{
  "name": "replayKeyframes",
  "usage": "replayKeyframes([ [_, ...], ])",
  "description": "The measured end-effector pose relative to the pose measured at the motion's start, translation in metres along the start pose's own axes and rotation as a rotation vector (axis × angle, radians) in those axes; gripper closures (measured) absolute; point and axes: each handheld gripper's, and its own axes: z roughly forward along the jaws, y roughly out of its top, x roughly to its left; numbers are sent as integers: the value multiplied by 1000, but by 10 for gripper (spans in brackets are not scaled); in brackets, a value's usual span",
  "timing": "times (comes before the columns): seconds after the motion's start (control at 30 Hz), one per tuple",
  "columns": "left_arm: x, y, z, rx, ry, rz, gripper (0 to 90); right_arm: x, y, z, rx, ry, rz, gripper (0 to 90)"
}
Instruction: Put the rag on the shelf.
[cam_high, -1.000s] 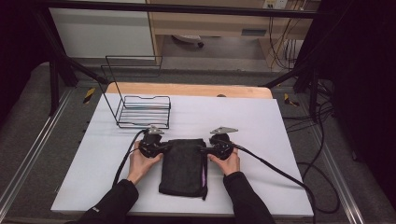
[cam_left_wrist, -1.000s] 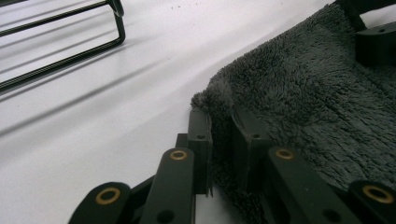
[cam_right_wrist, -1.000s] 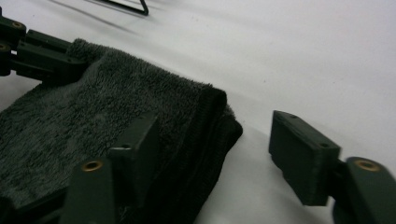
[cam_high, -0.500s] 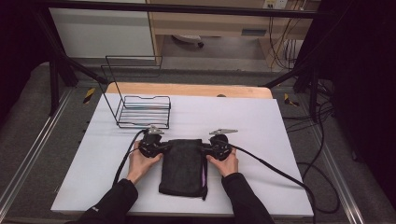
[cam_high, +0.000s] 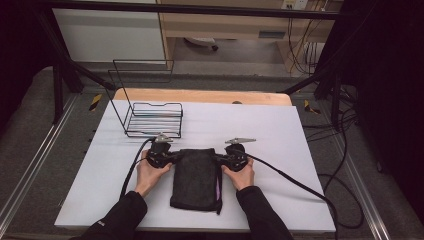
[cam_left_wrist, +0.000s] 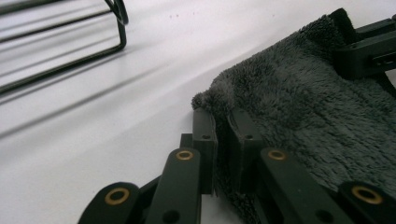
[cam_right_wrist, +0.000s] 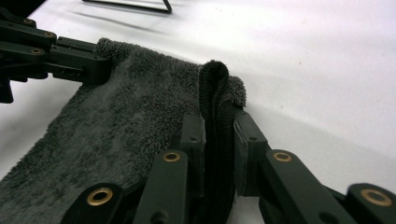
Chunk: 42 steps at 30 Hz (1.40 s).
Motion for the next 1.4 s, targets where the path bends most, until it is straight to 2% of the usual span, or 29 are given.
replayKeyframes([
  [0.3,-6,4,-21,-69,-19,13,825,8,6,-16,-76,41,-29,777],
  [0.4,-8,5,-27,-87,-22,18,825,10,6,-19,-85,47,-29,778],
  [0.53,-10,7,-34,-107,-29,19,826,16,9,-25,-110,41,-68,778],
  [0.77,-11,10,-46,-132,-31,28,826,25,14,-34,-142,47,-95,779],
  [0.97,-15,15,-59,-171,-39,38,826,29,18,-44,-184,58,-103,780],
  [1.2,-22,20,-73,-214,-26,60,826,35,22,-53,-228,57,-125,782],
  [1.4,-27,24,-83,-239,-26,81,827,37,26,-61,-265,68,-121,783],
])
